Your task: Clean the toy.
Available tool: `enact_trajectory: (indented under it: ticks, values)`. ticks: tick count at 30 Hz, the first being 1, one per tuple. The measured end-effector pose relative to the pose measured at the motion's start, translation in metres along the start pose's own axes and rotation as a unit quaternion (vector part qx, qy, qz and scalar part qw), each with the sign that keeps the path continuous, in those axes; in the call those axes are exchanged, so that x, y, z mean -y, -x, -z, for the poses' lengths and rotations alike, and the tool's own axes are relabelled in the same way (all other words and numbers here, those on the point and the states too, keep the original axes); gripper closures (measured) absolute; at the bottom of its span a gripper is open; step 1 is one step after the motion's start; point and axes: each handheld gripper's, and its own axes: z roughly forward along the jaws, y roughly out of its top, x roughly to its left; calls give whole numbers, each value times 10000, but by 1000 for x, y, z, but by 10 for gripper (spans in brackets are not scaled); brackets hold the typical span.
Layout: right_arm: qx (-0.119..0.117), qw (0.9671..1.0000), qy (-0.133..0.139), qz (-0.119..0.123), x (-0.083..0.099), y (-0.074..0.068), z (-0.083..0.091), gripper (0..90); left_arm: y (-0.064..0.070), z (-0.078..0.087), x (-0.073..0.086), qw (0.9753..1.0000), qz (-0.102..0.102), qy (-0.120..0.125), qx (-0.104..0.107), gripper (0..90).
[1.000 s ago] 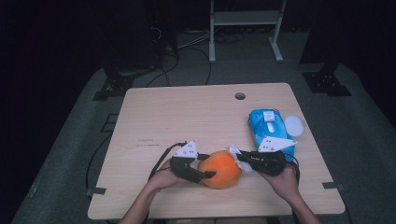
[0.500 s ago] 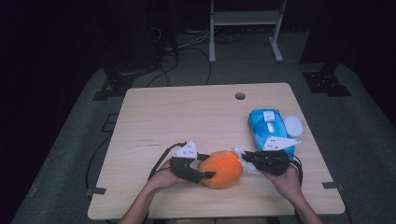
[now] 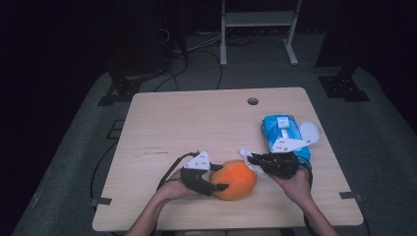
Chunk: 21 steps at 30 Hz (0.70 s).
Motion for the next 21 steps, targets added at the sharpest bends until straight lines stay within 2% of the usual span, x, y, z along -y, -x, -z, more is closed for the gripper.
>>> enact_trajectory:
  ticks: [6,11,13,14,15,16,18,21]
  values:
    - [-10,9998,-47,-179,13,5,7,838,-1,0,0,10000,53,46,-13,338]
    - [-7,9998,-55,-170,12,2,13,838,5,-4,-6,9999,-102,20,27,324]
    - [-87,9999,11,-103,7,-2,13,839,8,-6,-9,9998,-170,25,47,321]
    - [-187,9998,31,68,0,-11,7,838,11,-8,-11,9996,-262,-8,38,319]
    - [-187,9998,31,68,0,-11,7,838,11,-8,-11,9996,-262,-8,38,317]
    - [-211,9996,-24,199,-5,-18,3,838,10,-7,-10,9997,-224,-22,37,317]
    - [-190,9995,-51,254,-6,-20,1,838,9,-6,-8,9998,-195,-7,47,318]
    - [-118,9997,-107,202,-3,-14,2,838,6,-4,-6,9999,-139,-17,35,319]
